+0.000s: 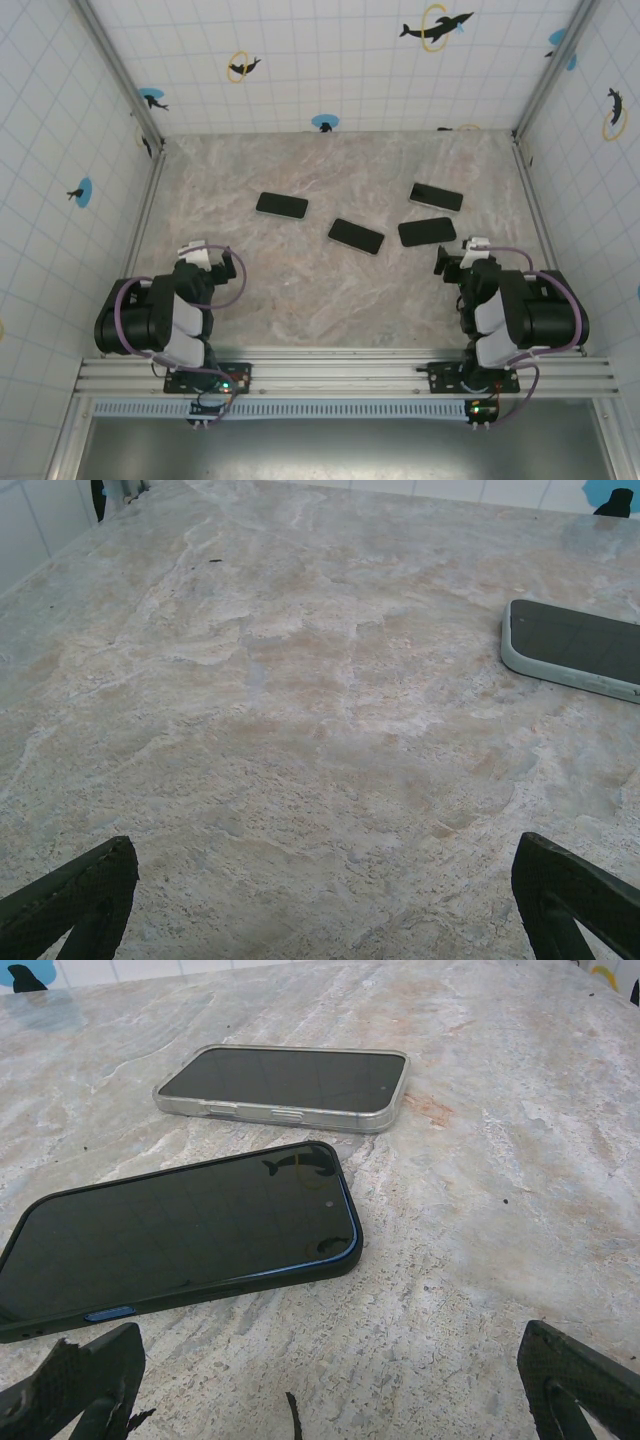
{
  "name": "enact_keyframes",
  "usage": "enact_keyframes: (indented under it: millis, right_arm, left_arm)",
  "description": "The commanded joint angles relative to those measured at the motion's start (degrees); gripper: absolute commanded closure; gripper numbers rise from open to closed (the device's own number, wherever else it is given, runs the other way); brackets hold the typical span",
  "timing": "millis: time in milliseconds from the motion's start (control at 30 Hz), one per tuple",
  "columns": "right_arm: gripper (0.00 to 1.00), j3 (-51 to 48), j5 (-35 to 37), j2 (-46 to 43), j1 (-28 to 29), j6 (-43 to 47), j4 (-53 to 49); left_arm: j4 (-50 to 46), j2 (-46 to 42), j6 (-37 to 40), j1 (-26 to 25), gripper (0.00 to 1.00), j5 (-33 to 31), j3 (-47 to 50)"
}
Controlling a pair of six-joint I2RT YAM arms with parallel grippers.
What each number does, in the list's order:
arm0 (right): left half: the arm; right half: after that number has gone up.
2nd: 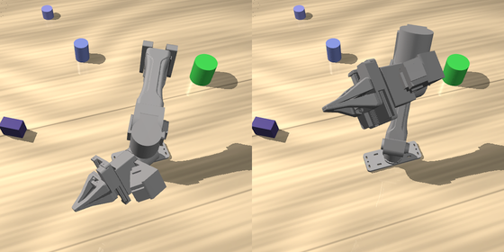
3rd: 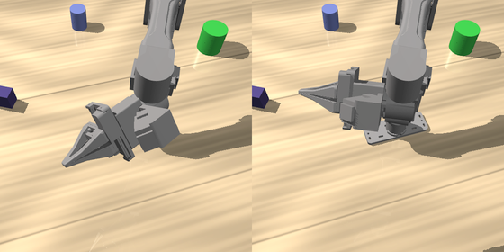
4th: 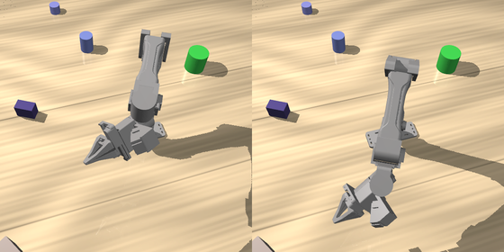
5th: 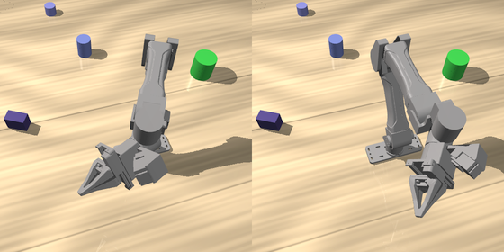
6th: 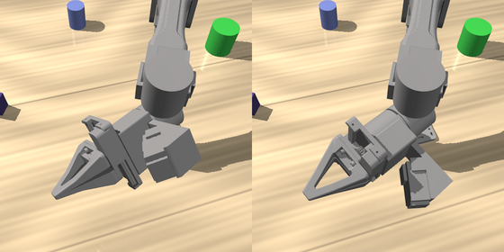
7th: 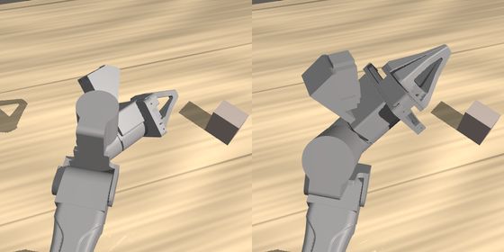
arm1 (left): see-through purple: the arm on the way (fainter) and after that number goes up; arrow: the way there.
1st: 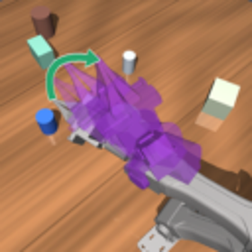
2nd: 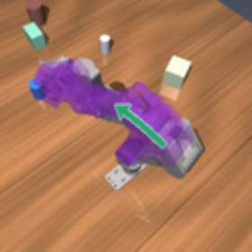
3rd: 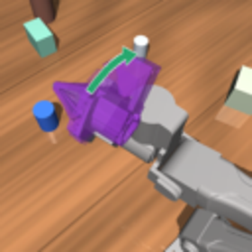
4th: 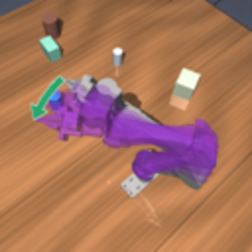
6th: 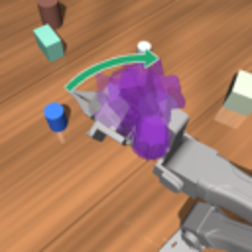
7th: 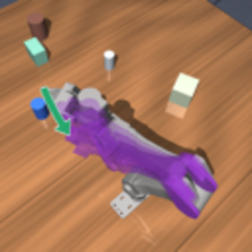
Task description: Take the phone out of the phone case
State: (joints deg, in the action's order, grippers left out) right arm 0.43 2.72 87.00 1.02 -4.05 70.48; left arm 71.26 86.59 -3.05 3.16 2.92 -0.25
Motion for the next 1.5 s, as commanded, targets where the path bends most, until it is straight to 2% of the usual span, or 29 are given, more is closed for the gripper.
enact_keyframes:
  millis: [0,133,233,333,433,533,667,767,933,1200,1467]
  right_arm:
    - [0.02,-0.3,-0.4,0.1,-0.3,-0.2,1.2]
    - [0.02,0.3,0.6,-0.5,-0.4,-0.6,0.4]
    - [0.02,3.6,0.2,-4.5,-0.6,-0.6,-9.0]
    - [0.02,3.9,-0.2,-8.7,-0.2,0.1,-12.6]
    - [0.02,4.6,-0.4,-13.6,-0.8,-0.6,-15.8]
    - [0.02,7.7,-3.5,-18.2,-1.6,-0.3,-22.5]
    - [0.02,13.9,-8.3,-22.5,-2.2,0.0,-32.0]
    - [0.02,18.3,-13.1,-24.0,-2.2,-0.2,-37.4]
    - [0.02,27.5,-21.5,-24.0,-1.4,0.1,-48.5]
    - [0.02,41.8,-33.7,-19.1,1.4,3.0,-65.2]
    - [0.02,51.2,-38.0,-11.5,7.6,6.0,-72.2]
  left_arm:
    - [1.9,0.2,-0.4,0.3,0.02,-0.2,0.2]
    - [0.6,-0.5,0.1,0.1,0.02,-0.2,-0.3]
    - [-10.0,-4.0,1.4,-1.8,0.02,-2.6,-4.6]
    - [-19.2,-8.0,1.5,-3.0,0.02,-5.4,-8.7]
    - [-28.0,-11.5,-3.5,-3.2,0.02,-7.7,-13.7]
    - [-41.6,-12.3,-11.8,-3.7,0.02,-11.5,-22.5]
    - [-57.9,-9.6,-24.6,-5.3,0.02,-17.9,-34.0]
    - [-67.5,-6.4,-29.7,-7.1,0.02,-18.7,-41.4]
    - [-75.6,-3.9,-38.4,-13.2,0.02,-20.4,-48.9]
    - [-88.4,2.5,-53.5,-22.2,0.02,-23.9,-61.7]
    - [-99.4,12.6,-63.0,-28.5,0.02,-26.3,-73.9]
